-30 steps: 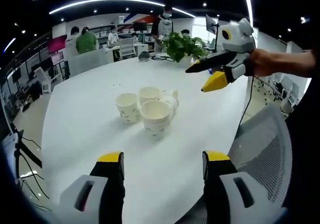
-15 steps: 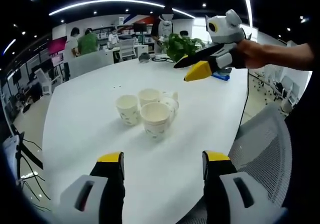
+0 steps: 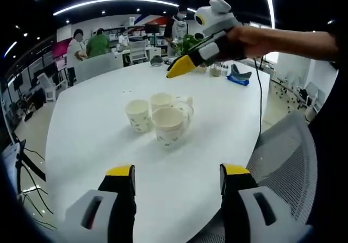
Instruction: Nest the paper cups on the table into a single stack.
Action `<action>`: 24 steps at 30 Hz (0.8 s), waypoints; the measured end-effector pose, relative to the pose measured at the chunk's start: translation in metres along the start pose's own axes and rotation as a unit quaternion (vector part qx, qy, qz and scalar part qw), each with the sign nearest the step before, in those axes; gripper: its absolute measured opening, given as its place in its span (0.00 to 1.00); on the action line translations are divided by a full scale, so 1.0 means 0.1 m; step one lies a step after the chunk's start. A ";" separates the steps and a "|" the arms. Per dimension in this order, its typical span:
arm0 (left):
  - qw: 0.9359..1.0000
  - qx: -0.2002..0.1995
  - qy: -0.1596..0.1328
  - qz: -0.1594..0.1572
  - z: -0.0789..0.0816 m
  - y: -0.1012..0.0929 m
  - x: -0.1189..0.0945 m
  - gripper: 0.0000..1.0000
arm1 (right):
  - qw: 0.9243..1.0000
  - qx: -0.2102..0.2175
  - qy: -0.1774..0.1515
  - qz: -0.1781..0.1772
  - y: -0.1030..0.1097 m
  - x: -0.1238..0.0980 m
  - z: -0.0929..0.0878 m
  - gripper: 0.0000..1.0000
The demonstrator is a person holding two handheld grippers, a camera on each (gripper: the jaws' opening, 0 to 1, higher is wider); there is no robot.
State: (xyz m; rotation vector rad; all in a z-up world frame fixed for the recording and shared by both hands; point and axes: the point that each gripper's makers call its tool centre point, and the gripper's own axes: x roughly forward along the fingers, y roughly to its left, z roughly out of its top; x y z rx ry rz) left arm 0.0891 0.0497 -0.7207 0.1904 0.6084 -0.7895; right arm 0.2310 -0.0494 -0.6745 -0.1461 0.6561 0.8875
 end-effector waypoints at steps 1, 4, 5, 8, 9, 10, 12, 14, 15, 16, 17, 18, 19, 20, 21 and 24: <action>1.000 0.000 0.000 0.000 0.00 0.01 0.00 0.62 | 1.000 0.003 0.003 0.002 -0.01 0.03 0.02 0.54; 1.000 -0.001 -0.002 0.002 0.02 0.00 -0.01 0.62 | 1.000 0.004 0.009 0.005 -0.01 0.10 0.05 0.54; 1.000 -0.003 -0.004 0.003 0.03 0.01 -0.02 0.62 | 1.000 0.005 0.015 0.007 -0.03 0.15 0.06 0.54; 1.000 -0.007 -0.008 0.005 0.04 0.02 -0.02 0.62 | 1.000 0.004 0.027 0.012 -0.01 0.23 0.07 0.53; 1.000 -0.008 -0.008 0.005 0.04 0.03 -0.02 0.62 | 0.999 0.002 0.035 0.013 -0.01 0.27 0.06 0.53; 1.000 -0.008 -0.008 0.005 0.04 0.03 -0.02 0.62 | 0.999 0.001 0.039 0.014 0.00 0.30 0.05 0.53; 1.000 -0.007 -0.007 0.005 0.03 0.03 -0.02 0.62 | 0.999 0.001 0.048 0.018 0.02 0.34 0.06 0.53; 1.000 -0.006 -0.007 0.004 0.02 0.03 -0.01 0.62 | 0.998 0.002 0.057 0.020 0.03 0.42 0.08 0.52; 1.000 -0.005 -0.007 0.004 0.02 0.03 -0.01 0.62 | 0.998 0.002 0.064 0.021 0.03 0.47 0.06 0.52; 1.000 -0.005 -0.007 0.004 0.02 0.02 -0.01 0.62 | 0.998 0.002 0.066 0.022 0.03 0.49 0.06 0.52; 1.000 -0.005 -0.008 0.004 0.02 0.03 -0.01 0.62 | 0.997 0.000 0.073 0.023 0.04 0.53 0.04 0.52; 1.000 -0.006 -0.008 0.004 0.02 0.03 -0.01 0.62 | 0.997 -0.002 0.078 0.023 0.04 0.57 0.02 0.51; 1.000 -0.006 -0.008 0.004 0.02 0.03 -0.01 0.62 | 0.996 -0.003 0.082 0.023 0.05 0.59 0.01 0.51; 1.000 -0.007 -0.009 0.004 0.02 0.03 0.00 0.62 | 0.996 -0.003 0.086 0.022 0.04 0.65 -0.01 0.50; 1.000 -0.008 -0.009 0.004 0.02 0.03 0.00 0.62 | 0.996 -0.002 0.087 0.021 0.04 0.69 -0.02 0.48; 1.000 -0.008 -0.011 0.003 0.03 0.01 0.00 0.62 | 0.995 0.007 0.099 0.024 0.07 0.86 -0.06 0.46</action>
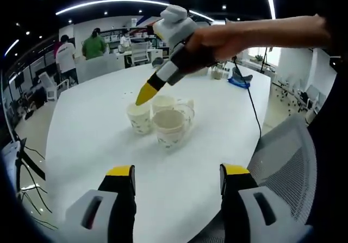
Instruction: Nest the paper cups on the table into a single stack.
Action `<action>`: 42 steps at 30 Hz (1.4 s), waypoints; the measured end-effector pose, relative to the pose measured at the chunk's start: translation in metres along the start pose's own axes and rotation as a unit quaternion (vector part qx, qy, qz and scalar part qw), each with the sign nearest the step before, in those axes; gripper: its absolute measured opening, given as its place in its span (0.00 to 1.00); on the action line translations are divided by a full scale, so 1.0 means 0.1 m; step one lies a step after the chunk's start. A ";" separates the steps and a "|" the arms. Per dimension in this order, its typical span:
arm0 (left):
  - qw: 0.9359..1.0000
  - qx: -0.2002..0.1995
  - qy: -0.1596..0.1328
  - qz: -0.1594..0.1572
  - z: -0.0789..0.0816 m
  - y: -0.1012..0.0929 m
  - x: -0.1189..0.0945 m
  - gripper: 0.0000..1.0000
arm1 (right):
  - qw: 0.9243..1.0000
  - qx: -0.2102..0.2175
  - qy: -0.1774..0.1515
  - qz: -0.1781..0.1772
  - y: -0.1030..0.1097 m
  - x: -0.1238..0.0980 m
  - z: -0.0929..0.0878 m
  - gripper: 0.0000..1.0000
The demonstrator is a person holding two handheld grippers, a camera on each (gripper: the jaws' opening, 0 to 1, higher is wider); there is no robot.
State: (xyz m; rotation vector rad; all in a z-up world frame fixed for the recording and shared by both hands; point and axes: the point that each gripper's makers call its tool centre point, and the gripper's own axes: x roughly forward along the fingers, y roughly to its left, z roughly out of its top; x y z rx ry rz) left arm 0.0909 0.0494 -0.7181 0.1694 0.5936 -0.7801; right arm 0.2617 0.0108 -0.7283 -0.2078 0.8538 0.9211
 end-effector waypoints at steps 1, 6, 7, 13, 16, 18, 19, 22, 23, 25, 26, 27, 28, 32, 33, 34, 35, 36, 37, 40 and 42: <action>1.000 0.000 -0.001 0.000 0.00 0.00 0.00 0.62 | 1.000 -0.001 0.002 0.000 0.01 0.02 0.00 0.46; 1.000 0.000 0.002 0.000 -0.03 0.02 0.00 0.62 | 0.999 0.009 0.029 -0.012 0.06 0.22 -0.06 0.46; 1.000 -0.001 0.002 0.000 -0.03 0.02 0.00 0.62 | 0.999 0.011 0.030 -0.013 0.05 0.23 -0.06 0.46; 1.000 -0.006 -0.003 0.000 -0.03 0.02 0.00 0.62 | 0.997 0.033 0.057 -0.031 0.00 0.38 -0.14 0.46; 1.000 -0.009 -0.004 0.001 -0.02 0.00 -0.02 0.62 | 0.997 0.023 0.074 -0.032 -0.01 0.52 -0.17 0.46; 1.000 -0.010 -0.006 0.001 -0.01 -0.02 -0.04 0.62 | 0.996 0.011 0.086 -0.035 -0.06 0.66 -0.19 0.46; 1.000 -0.013 -0.007 -0.001 0.00 -0.03 -0.05 0.62 | 0.995 0.009 0.091 -0.034 -0.07 0.69 -0.20 0.45; 1.000 -0.012 -0.006 -0.001 0.00 -0.03 -0.06 0.62 | 0.993 -0.008 0.109 -0.035 -0.06 0.66 -0.26 0.45; 1.000 -0.013 -0.006 -0.001 0.00 -0.03 -0.07 0.62 | 0.993 -0.011 0.111 -0.036 -0.06 0.67 -0.26 0.44; 1.000 -0.013 -0.005 0.000 0.00 -0.02 -0.07 0.62 | 0.992 -0.022 0.122 -0.037 -0.11 0.75 -0.27 0.42; 1.000 -0.015 -0.006 -0.001 0.00 -0.01 -0.07 0.62 | 0.991 -0.023 0.126 -0.036 -0.12 0.75 -0.28 0.42; 1.000 -0.016 -0.006 -0.002 0.00 -0.01 -0.08 0.62 | 0.990 -0.027 0.133 -0.034 -0.13 0.77 -0.31 0.42; 1.000 -0.015 -0.006 -0.003 0.00 -0.01 -0.08 0.62 | 0.989 -0.033 0.141 -0.035 -0.14 0.78 -0.33 0.42; 1.000 -0.016 -0.005 -0.003 -0.02 0.01 -0.08 0.61 | 0.983 -0.071 0.167 -0.041 -0.13 0.81 -0.40 0.40; 1.000 -0.017 -0.005 -0.004 -0.02 0.01 -0.08 0.61 | 0.981 -0.080 0.171 -0.041 -0.12 0.82 -0.41 0.39; 1.000 -0.017 -0.005 -0.005 -0.02 0.01 -0.08 0.60 | 0.979 -0.089 0.176 -0.042 -0.17 0.87 -0.43 0.37; 1.000 -0.018 -0.005 -0.006 -0.01 0.00 -0.08 0.60 | 0.975 -0.109 0.189 -0.045 -0.22 0.89 -0.47 0.34; 1.000 -0.017 -0.006 -0.007 -0.01 -0.01 -0.08 0.60 | 0.972 -0.121 0.196 -0.048 -0.18 0.86 -0.48 0.29; 1.000 -0.017 -0.006 -0.008 0.00 -0.01 -0.08 0.60 | 0.970 -0.128 0.202 -0.049 -0.15 0.84 -0.50 0.25; 1.000 -0.017 -0.007 -0.010 0.01 -0.02 -0.07 0.59 | 0.968 -0.140 0.206 -0.045 -0.14 0.87 -0.55 0.11; 1.000 -0.017 -0.006 -0.010 0.00 -0.02 -0.07 0.59 | 0.968 -0.143 0.203 -0.038 -0.14 0.89 -0.55 0.01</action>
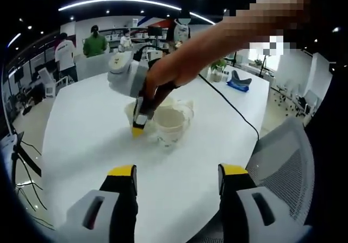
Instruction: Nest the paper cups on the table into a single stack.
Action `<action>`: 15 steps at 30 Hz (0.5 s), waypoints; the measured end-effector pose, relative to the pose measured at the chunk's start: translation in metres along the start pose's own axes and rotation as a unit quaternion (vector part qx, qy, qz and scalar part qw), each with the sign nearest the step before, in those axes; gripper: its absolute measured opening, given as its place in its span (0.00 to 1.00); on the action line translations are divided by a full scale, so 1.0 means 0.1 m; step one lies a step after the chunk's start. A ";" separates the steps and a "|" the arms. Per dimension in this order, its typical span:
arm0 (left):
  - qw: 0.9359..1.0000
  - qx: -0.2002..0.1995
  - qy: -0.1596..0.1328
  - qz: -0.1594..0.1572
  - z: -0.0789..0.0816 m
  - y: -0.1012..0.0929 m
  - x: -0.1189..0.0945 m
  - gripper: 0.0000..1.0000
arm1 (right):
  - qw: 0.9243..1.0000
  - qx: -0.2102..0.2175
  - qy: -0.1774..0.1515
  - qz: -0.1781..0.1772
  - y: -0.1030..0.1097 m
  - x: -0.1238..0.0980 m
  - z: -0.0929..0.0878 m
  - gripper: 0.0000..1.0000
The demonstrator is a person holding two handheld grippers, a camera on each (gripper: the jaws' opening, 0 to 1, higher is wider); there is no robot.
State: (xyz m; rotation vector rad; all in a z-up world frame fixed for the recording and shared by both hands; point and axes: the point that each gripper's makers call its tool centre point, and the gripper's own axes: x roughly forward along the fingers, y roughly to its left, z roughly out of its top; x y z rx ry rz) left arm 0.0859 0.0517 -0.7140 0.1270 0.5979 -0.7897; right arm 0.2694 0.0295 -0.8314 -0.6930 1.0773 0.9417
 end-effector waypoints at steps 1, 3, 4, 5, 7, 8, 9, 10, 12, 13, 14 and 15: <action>1.000 0.000 0.000 0.000 0.00 0.00 0.00 0.59 | 1.000 -0.002 -0.005 -0.001 0.01 -0.01 0.02 0.01; 1.000 0.000 0.001 0.000 -0.01 0.01 0.00 0.58 | 1.000 -0.016 -0.009 -0.005 0.02 -0.05 0.04 0.00; 1.000 -0.001 0.001 0.001 -0.01 0.02 -0.01 0.58 | 1.000 -0.018 -0.012 -0.005 0.02 -0.07 0.05 0.00; 1.000 -0.001 0.001 0.001 -0.01 0.02 -0.01 0.58 | 1.000 -0.015 -0.015 -0.004 0.02 -0.09 0.05 0.00; 1.000 0.000 0.001 0.002 -0.02 0.03 -0.01 0.58 | 1.000 -0.010 -0.024 -0.003 0.01 -0.07 0.08 0.00; 1.000 -0.001 0.002 0.003 -0.02 0.03 -0.01 0.58 | 1.000 -0.008 -0.029 -0.005 0.00 -0.12 0.10 0.00; 1.000 -0.001 0.002 0.003 -0.02 0.03 -0.01 0.58 | 0.999 -0.007 -0.032 -0.006 -0.01 -0.14 0.11 0.00; 1.000 -0.002 0.001 0.003 -0.02 0.03 -0.01 0.58 | 0.999 -0.003 -0.038 -0.006 0.00 -0.23 0.11 0.00; 1.000 -0.004 0.002 0.006 -0.03 0.04 0.00 0.58 | 0.999 0.004 -0.046 -0.004 0.01 -0.26 0.14 0.00; 1.000 -0.005 0.002 0.007 -0.02 0.05 0.01 0.58 | 0.999 0.005 -0.052 -0.004 0.01 -0.28 0.15 0.00; 1.000 -0.005 0.002 0.007 -0.02 0.05 0.01 0.58 | 0.998 0.006 -0.054 -0.005 -0.01 -0.28 0.16 0.00; 1.000 -0.004 0.001 0.007 -0.01 0.05 0.02 0.58 | 0.998 0.005 -0.058 -0.006 -0.02 -0.30 0.17 0.00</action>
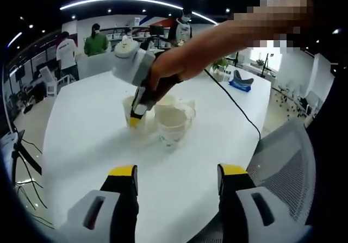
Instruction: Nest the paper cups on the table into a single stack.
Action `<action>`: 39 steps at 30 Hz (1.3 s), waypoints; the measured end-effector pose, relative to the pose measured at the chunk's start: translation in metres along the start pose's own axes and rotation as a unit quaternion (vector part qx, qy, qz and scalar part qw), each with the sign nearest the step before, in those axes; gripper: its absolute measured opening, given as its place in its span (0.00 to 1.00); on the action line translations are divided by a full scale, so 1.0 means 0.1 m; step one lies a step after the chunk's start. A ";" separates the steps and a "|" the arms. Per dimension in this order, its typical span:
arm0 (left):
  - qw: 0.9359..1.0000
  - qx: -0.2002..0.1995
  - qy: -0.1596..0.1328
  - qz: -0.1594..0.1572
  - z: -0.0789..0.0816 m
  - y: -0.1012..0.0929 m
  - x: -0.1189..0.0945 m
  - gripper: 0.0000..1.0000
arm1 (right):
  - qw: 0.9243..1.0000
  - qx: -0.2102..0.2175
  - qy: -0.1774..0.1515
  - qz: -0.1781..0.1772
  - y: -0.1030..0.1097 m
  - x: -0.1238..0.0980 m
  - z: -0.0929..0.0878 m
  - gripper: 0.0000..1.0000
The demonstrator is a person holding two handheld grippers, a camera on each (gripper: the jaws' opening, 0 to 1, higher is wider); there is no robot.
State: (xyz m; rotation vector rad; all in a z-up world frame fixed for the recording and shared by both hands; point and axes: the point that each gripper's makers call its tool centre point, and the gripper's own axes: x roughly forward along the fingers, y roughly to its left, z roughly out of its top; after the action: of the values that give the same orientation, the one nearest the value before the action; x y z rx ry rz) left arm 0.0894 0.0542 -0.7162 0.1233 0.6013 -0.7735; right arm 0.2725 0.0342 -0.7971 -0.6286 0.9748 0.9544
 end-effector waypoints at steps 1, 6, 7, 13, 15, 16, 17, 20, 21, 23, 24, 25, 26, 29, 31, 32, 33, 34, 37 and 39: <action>1.000 0.000 0.000 0.000 0.00 0.00 0.00 0.58 | 1.000 -0.001 -0.002 -0.001 0.01 -0.06 -0.01 0.00; 1.000 0.002 0.000 0.000 0.03 0.00 0.02 0.59 | 1.000 -0.002 -0.012 0.002 -0.02 -0.05 0.01 0.00; 1.000 0.003 -0.001 0.000 0.04 0.01 0.03 0.59 | 1.000 -0.003 -0.013 0.001 -0.03 -0.08 0.01 0.00; 1.000 0.005 0.000 -0.001 0.05 0.06 0.09 0.60 | 1.000 -0.001 -0.027 -0.003 -0.07 -0.20 0.05 0.00; 1.000 0.005 0.004 -0.002 0.03 0.07 0.11 0.61 | 0.999 0.000 -0.033 -0.004 -0.09 -0.24 0.08 0.00; 1.000 0.006 0.005 -0.003 0.02 0.08 0.12 0.61 | 0.999 -0.002 -0.036 -0.005 -0.10 -0.28 0.09 0.00; 1.000 0.007 0.005 -0.005 0.01 0.08 0.13 0.61 | 0.999 -0.002 -0.037 -0.007 -0.10 -0.33 0.09 0.00; 1.000 0.012 0.006 -0.009 0.03 0.06 0.13 0.62 | 0.999 0.003 -0.042 -0.011 -0.16 -0.43 0.06 0.00; 1.000 0.012 0.006 -0.010 0.03 0.05 0.14 0.62 | 0.999 0.004 -0.042 -0.012 -0.21 -0.42 0.06 0.00; 1.000 0.013 0.006 -0.011 0.03 0.06 0.16 0.62 | 0.999 0.003 -0.042 -0.016 -0.27 -0.44 0.05 0.00; 1.000 0.013 0.006 -0.012 0.04 0.05 0.16 0.62 | 0.999 0.002 -0.043 -0.018 -0.29 -0.46 0.04 0.00; 1.000 0.014 0.006 -0.013 0.05 0.04 0.17 0.62 | 0.999 0.003 -0.046 -0.021 -0.29 -0.52 0.02 0.00; 1.000 0.015 0.006 -0.014 0.05 0.04 0.18 0.62 | 0.999 0.004 -0.047 -0.022 -0.30 -0.55 0.02 0.00; 1.000 0.020 0.007 -0.018 0.06 0.02 0.20 0.62 | 0.998 0.004 -0.052 -0.029 -0.37 -0.60 0.01 0.00; 1.000 0.022 0.008 -0.019 0.06 0.01 0.21 0.62 | 0.998 0.006 -0.055 -0.032 -0.38 -0.67 -0.02 0.00; 1.000 0.022 0.008 -0.019 0.06 0.01 0.22 0.62 | 0.998 0.009 -0.057 -0.033 -0.38 -0.71 -0.04 0.00; 1.000 0.023 0.008 -0.020 0.06 0.01 0.22 0.61 | 0.998 0.012 -0.060 -0.032 -0.36 -0.76 -0.04 0.00; 0.999 0.023 0.009 -0.020 0.06 0.00 0.23 0.61 | 0.997 0.013 -0.062 -0.032 -0.35 -0.78 -0.04 0.00; 0.999 0.024 0.008 -0.020 0.07 -0.02 0.23 0.61 | 0.997 0.017 -0.068 -0.033 -0.34 -0.87 -0.05 0.00; 0.999 0.025 0.009 -0.020 0.06 -0.02 0.23 0.61 | 0.996 0.038 -0.077 -0.025 -0.28 -0.99 -0.06 0.00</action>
State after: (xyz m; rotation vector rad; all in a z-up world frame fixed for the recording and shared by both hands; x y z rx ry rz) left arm 0.1038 0.0366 -0.7236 0.1642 0.6034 -0.8275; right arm 0.2718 -0.0216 -0.7098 -0.5067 0.8506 0.9041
